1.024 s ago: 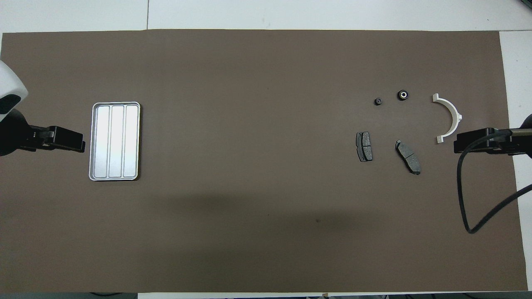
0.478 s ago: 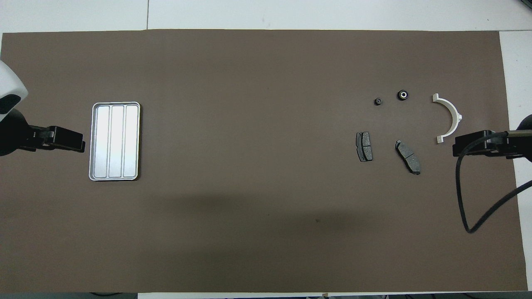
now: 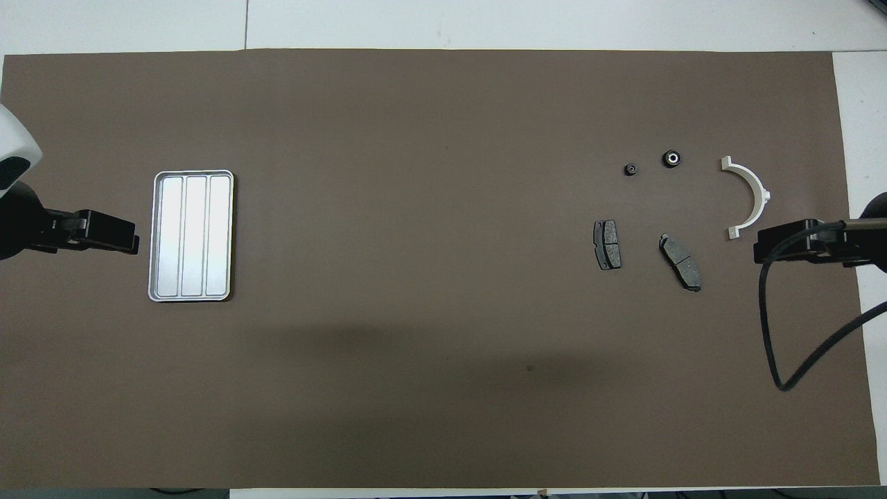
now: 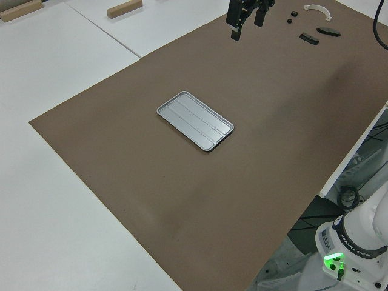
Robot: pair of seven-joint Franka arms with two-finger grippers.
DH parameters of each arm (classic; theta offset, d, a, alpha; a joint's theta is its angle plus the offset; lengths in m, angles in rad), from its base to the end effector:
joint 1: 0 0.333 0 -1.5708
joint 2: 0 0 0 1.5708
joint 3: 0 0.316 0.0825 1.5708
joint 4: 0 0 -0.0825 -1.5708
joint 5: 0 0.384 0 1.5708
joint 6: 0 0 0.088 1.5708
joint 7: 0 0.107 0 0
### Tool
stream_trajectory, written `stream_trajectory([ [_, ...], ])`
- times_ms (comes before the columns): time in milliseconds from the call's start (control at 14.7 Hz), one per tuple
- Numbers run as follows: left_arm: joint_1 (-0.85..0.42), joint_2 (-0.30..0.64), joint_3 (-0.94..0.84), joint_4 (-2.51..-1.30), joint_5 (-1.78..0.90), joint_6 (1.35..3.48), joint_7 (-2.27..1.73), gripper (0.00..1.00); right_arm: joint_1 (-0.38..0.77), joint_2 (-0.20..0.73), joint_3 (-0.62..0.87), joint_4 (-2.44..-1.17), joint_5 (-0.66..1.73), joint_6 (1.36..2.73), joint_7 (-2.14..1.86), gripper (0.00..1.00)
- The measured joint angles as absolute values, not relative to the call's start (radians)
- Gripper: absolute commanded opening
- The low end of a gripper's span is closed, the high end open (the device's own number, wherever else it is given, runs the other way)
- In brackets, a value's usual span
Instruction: Place bearing gear from tray to pile
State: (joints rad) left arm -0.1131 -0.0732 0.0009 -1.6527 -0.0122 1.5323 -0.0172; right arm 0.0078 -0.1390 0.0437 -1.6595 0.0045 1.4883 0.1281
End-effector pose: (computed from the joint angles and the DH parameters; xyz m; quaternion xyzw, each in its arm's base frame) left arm 0.5233 -0.0603 0.6223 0.9986 -0.0476 -0.0239 0.0046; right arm 0.5011 0.0280 0.6492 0.9991 -0.0384 -0.0160 0.0022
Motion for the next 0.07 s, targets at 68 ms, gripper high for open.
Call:
stream_trajectory([
  [68,-0.113,-0.073,0.001,-1.653,-0.012,1.532,-0.017,1.00,0.008,-0.139,0.044,-1.659,0.005,1.488,0.128,1.00],
])
